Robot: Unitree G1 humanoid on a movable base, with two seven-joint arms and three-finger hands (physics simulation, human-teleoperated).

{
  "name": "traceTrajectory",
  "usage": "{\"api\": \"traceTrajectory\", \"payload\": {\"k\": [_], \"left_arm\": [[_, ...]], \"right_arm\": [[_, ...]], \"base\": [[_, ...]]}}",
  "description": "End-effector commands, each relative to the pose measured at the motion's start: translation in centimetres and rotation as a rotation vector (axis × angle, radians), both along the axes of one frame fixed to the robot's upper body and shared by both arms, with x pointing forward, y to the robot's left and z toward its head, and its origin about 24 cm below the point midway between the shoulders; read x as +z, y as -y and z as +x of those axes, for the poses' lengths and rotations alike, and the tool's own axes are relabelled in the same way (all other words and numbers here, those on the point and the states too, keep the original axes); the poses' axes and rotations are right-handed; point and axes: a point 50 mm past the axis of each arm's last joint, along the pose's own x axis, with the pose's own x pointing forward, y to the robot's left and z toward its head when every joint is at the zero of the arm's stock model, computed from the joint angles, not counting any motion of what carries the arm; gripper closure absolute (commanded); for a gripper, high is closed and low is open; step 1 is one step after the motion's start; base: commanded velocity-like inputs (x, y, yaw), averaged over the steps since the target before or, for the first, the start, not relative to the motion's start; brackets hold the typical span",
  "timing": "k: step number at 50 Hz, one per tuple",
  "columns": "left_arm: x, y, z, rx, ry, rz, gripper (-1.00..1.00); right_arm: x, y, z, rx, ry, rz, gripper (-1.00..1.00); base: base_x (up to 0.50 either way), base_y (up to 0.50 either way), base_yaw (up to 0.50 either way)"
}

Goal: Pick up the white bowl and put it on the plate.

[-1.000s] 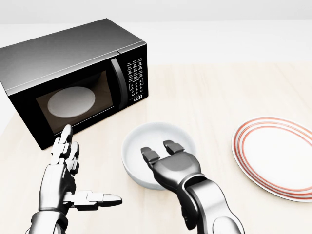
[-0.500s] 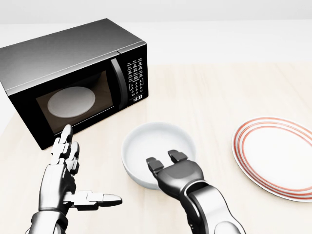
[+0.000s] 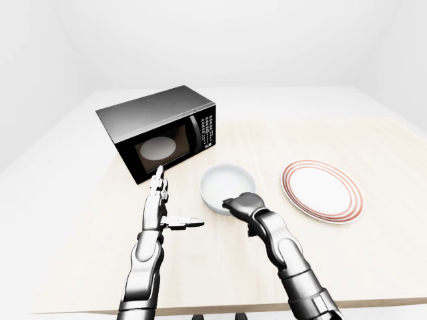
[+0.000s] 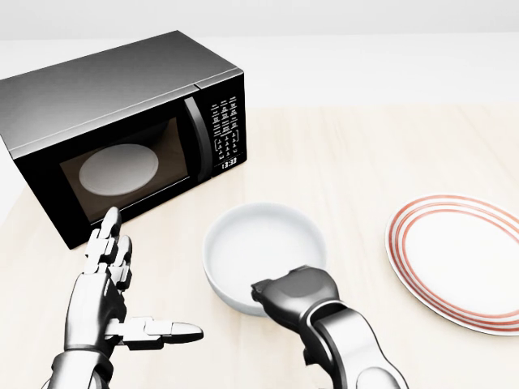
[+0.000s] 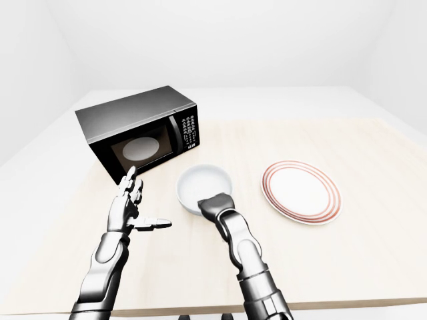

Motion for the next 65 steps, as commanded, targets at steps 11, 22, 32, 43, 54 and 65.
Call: {"api": "traceTrajectory", "payload": {"k": [11, 22, 32, 43, 54, 65], "left_arm": [[0.0, 0.0, 0.0, 0.0, 0.0, 0.0, -1.0], [0.0, 0.0, 0.0, 0.0, 0.0, 0.0, -1.0], [0.0, 0.0, 0.0, 0.0, 0.0, 0.0, -1.0], [0.0, 0.0, 0.0, 0.0, 0.0, 0.0, -1.0], [0.0, 0.0, 0.0, 0.0, 0.0, 0.0, -1.0], [0.0, 0.0, 0.0, 0.0, 0.0, 0.0, -1.0]], "right_arm": [[-0.6, 0.0, -0.2, 0.0, -0.01, 0.012, 1.0], [-0.9, 0.1, -0.3, 0.0, -0.011, 0.015, 1.0], [1.1, 0.0, 0.3, -0.002, 0.038, 0.051, 1.0], [6.5, 0.0, 2.0, -0.015, 0.194, 0.141, 1.0], [8.4, 0.2, 2.6, -0.028, 0.253, 0.166, 1.0], [8.4, 0.2, 2.6, -0.03, 0.252, 0.174, 1.0]], "base": [[0.0, 0.0, 0.0], [0.0, 0.0, 0.0], [0.0, 0.0, 0.0], [0.0, 0.0, 0.0], [0.0, 0.0, 0.0], [0.0, 0.0, 0.0]]}}
